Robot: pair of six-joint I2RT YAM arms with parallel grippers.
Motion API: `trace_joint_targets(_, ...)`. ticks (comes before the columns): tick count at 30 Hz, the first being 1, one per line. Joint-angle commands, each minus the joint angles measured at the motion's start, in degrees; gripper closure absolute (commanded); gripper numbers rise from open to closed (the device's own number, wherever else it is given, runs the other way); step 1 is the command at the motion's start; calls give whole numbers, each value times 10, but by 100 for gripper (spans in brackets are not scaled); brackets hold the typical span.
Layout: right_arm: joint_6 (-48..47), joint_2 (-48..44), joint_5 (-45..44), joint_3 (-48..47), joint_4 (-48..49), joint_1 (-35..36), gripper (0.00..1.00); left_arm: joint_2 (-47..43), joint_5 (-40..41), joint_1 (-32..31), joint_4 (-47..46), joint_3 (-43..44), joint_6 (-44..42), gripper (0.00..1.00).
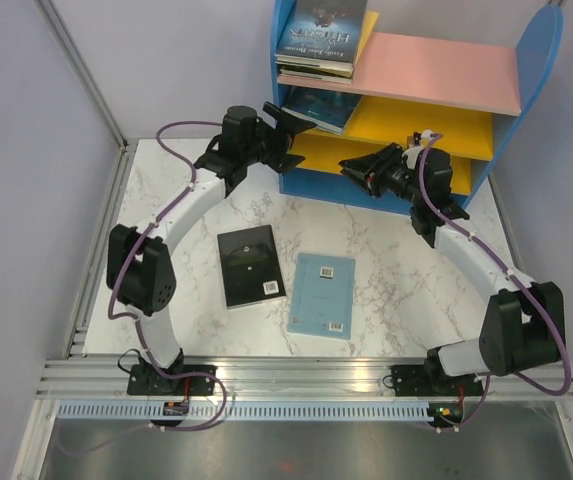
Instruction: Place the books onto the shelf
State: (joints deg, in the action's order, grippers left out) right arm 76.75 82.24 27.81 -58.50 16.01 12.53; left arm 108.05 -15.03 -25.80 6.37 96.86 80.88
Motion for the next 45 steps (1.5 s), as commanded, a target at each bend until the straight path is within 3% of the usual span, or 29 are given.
trace_joint_targets(1, -109, -59, 26, 15, -74, -2, 63, -97, 1, 3, 36, -44, -64, 0)
trace_joint_targets(5, -158, -102, 31, 65, -124, -1, 61, -170, 8, 11, 79, -104, -111, 0)
trace_joint_targets(8, -206, -115, 31, 88, -151, 19, 51, -233, 29, 20, 128, -155, -149, 0)
trace_joint_targets(9, -218, -107, 35, 80, -159, 28, 46, -252, 32, 24, 142, -193, -157, 0)
trace_joint_targets(14, -276, 4, 63, 39, -223, 122, 39, -339, -13, 90, 161, -382, -182, 0)
trace_joint_targets(17, -274, 51, 68, 37, -200, 165, 23, -361, -10, 116, 178, -477, -207, 0)
trace_joint_targets(18, -278, 66, 69, 28, -199, 174, 5, -374, -5, 121, 181, -509, -211, 0)
trace_joint_targets(19, -284, 99, 72, 22, -199, 190, 2, -377, 1, 129, 181, -521, -217, 0)
trace_joint_targets(27, -278, 242, 79, -27, -136, 221, 2, -322, 0, 167, 179, -563, -280, 0)
trace_joint_targets(35, -281, 335, 54, -98, -146, 225, 2, -238, 13, 182, 152, -568, -332, 0)
trace_joint_targets(40, -336, 377, -1, -147, -239, 246, 2, -174, -9, 182, 125, -564, -352, 0)
trace_joint_targets(45, -326, 417, 9, -113, -210, 274, 4, -140, -83, 182, 59, -573, -354, 0)
